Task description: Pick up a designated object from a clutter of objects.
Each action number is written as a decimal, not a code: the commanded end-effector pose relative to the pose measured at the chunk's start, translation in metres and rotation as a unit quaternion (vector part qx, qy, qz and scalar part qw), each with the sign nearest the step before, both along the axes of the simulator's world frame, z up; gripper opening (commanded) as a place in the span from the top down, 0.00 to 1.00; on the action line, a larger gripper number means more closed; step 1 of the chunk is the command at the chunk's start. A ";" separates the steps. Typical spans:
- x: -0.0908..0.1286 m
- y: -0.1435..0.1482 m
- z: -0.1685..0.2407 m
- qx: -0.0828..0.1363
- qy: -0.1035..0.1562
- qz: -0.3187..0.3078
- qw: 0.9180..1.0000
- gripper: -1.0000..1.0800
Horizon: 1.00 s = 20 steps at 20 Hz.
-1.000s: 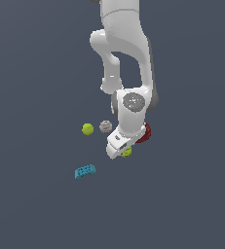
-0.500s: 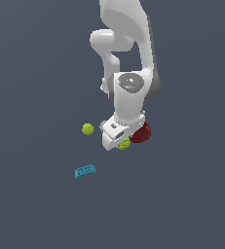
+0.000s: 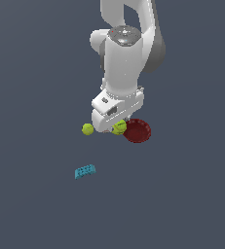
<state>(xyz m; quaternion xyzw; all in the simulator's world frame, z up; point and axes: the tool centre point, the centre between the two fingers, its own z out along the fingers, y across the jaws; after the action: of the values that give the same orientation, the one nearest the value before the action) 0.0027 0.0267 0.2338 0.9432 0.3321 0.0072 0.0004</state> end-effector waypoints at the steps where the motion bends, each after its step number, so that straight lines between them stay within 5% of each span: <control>1: -0.003 -0.006 0.027 0.000 0.001 0.000 1.000 1.00; 11: -0.009 -0.028 0.119 -0.001 0.005 -0.001 1.000 1.00; 20: -0.010 -0.039 0.162 -0.002 0.007 -0.002 1.000 1.00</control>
<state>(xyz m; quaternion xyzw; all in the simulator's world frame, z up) -0.0070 -0.0112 0.3899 0.9440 0.3299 0.0005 -0.0002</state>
